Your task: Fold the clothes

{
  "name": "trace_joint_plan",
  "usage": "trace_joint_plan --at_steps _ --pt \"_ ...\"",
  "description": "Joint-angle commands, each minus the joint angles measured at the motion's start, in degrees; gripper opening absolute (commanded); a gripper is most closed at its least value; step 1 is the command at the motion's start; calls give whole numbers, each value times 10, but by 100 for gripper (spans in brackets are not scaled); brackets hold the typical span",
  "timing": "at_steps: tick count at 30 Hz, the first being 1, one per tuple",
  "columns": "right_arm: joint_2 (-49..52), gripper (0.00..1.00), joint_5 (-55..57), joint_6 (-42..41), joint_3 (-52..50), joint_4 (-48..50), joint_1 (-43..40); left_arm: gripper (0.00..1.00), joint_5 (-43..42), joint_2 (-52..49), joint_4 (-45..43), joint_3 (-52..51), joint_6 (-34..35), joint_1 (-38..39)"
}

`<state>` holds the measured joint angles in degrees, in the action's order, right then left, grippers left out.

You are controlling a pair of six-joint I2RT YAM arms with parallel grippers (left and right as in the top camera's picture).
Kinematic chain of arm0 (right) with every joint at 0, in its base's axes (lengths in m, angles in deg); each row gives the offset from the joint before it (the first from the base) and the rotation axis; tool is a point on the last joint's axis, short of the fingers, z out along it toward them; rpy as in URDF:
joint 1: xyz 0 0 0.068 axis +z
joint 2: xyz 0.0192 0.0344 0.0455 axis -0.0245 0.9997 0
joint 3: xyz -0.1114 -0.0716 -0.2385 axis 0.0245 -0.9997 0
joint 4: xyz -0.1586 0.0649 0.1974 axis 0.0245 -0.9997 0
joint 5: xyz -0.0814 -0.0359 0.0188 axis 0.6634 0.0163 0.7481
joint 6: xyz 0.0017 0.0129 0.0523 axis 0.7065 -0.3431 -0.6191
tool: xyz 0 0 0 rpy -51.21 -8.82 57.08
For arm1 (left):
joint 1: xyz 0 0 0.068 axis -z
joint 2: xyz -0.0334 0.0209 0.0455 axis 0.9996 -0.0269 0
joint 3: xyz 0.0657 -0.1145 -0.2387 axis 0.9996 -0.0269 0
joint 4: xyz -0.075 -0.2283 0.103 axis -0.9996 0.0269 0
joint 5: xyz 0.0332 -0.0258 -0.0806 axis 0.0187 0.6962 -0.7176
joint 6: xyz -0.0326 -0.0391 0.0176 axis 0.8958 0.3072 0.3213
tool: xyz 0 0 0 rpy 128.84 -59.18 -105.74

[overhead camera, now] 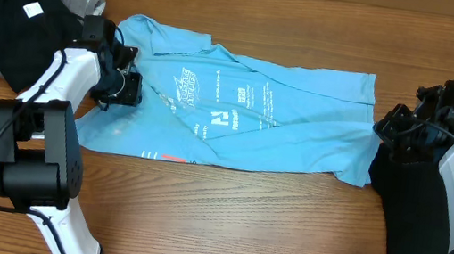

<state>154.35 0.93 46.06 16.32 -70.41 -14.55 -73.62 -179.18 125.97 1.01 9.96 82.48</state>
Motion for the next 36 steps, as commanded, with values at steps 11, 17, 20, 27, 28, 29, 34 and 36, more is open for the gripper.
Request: trace_joint_plan --at_steps 11,17,20,27,28,29,34,36 --pt "-5 4 74 -66 11 -17 -4 9 86 27 106 104 6 -14" --pt "-5 4 32 -28 11 23 -3 4 87 30 111 107 7 -37" --pt "-3 4 22 -26 11 33 -3 16 57 30 101 107 11 -52" --pt "-3 4 21 -26 11 33 -3 76 -55 30 36 107 -16 -52" --pt "-3 4 21 -26 11 33 -3 78 -53 30 31 107 -17 -48" --pt "-3 4 21 -26 11 33 -3 79 -47 28 27 107 -17 -45" --pt "-3 4 21 -26 11 33 -3 79 -21 0 9 104 -17 -26" --pt "-3 4 21 -26 11 33 -3 77 -21 -19 0 104 -17 -19"
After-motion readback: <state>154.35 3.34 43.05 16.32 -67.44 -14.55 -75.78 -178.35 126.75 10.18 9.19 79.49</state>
